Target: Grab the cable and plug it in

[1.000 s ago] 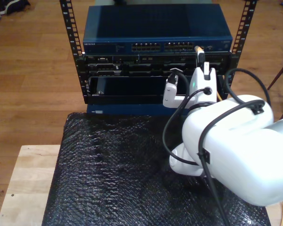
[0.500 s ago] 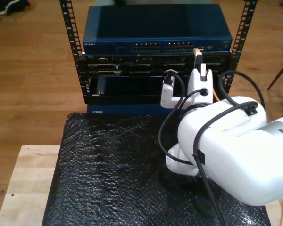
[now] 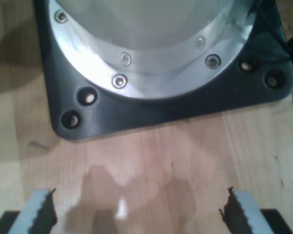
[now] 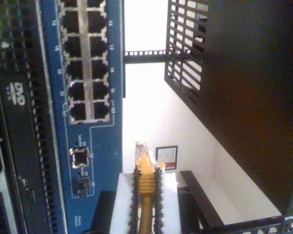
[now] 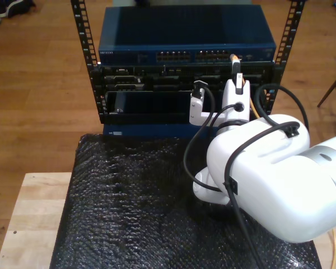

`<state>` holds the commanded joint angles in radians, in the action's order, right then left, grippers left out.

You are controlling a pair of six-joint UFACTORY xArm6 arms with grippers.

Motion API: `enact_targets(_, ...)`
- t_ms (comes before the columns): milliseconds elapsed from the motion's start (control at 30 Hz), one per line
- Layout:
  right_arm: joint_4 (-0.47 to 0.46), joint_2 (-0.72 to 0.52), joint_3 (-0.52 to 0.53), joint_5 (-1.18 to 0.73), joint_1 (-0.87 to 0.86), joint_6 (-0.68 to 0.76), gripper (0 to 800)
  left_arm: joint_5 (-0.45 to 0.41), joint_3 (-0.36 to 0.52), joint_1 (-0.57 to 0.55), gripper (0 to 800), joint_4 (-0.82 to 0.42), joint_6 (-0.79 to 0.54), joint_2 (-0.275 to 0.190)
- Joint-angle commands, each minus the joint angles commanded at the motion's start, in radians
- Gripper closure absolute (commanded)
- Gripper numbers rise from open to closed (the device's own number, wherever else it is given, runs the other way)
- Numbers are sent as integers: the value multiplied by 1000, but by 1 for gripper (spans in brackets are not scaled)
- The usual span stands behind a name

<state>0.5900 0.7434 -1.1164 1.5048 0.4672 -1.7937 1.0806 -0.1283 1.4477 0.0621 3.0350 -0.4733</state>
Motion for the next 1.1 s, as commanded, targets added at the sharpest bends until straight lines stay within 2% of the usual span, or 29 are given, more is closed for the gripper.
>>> enact_targets(1100, 2, 0, -40, -103, -2, 9, 800, 0, 0, -2, 0, 0, -2, 0)
